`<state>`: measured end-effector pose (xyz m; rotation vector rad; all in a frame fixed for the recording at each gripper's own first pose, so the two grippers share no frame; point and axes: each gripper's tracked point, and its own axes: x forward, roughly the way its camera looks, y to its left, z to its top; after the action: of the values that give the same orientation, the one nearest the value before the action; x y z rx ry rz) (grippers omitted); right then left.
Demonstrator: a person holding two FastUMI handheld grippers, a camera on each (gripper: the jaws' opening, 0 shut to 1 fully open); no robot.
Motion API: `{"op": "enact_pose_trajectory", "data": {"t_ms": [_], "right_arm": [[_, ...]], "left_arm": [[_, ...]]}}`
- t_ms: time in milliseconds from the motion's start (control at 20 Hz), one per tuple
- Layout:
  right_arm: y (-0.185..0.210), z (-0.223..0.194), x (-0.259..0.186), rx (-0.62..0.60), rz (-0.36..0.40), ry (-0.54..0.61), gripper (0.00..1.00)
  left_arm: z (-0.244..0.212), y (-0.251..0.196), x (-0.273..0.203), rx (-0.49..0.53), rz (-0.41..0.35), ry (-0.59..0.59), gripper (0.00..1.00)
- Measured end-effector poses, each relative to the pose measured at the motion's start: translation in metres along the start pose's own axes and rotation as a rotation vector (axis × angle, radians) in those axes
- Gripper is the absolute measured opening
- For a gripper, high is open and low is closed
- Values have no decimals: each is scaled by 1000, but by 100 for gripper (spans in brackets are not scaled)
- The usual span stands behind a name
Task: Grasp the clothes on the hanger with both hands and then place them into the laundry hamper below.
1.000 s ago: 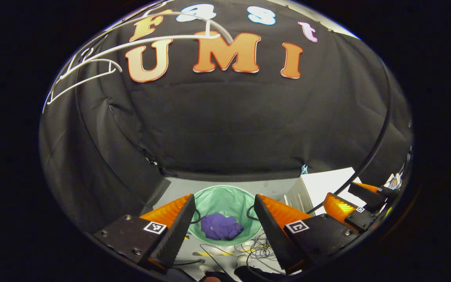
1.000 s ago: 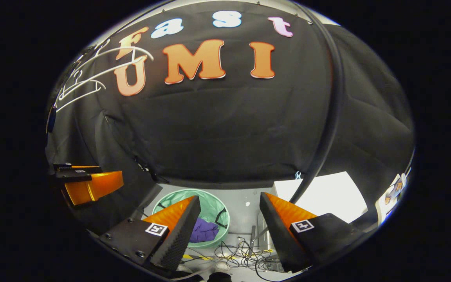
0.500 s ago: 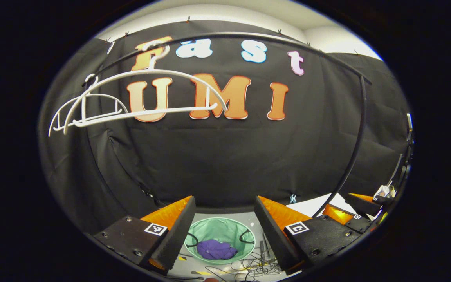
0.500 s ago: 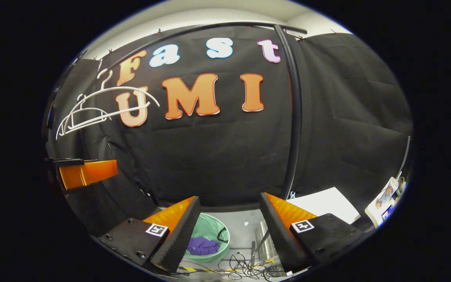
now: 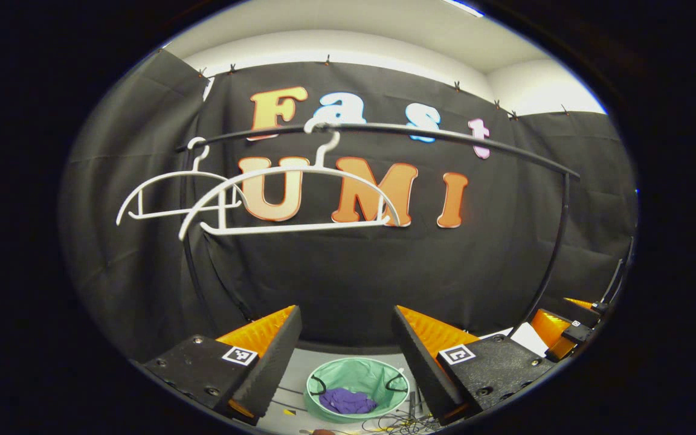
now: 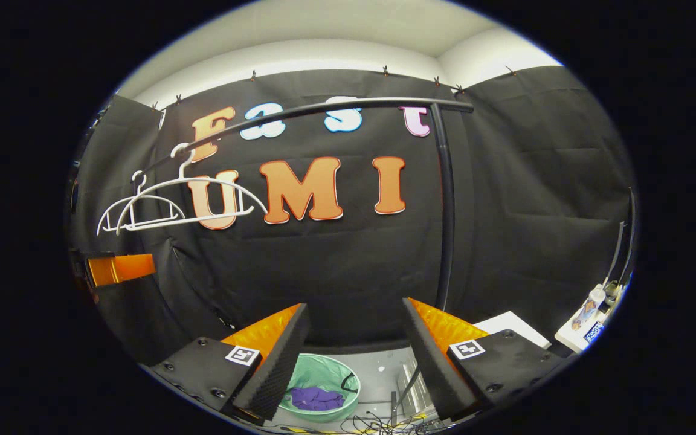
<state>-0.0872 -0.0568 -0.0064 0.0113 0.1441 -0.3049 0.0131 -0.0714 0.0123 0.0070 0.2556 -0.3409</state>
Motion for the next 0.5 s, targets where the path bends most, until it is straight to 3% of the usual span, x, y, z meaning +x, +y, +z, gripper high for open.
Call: {"op": "enact_pose_trajectory", "data": {"t_ms": [100, 200, 250, 500], "right_arm": [[7, 5, -7, 3, 0, -23, 100], [13, 9, -12, 13, -4, -37, 99], [16, 13, -15, 16, -6, -49, 91], [20, 26, -15, 0, -30, -87, 90]], "left_arm": [[10, 19, -8, 8, 18, -41, 93], [12, 31, -10, 10, 23, -51, 94], [13, 37, -11, 11, 21, -56, 93], [20, 59, -9, 5, 29, -77, 94]]}}
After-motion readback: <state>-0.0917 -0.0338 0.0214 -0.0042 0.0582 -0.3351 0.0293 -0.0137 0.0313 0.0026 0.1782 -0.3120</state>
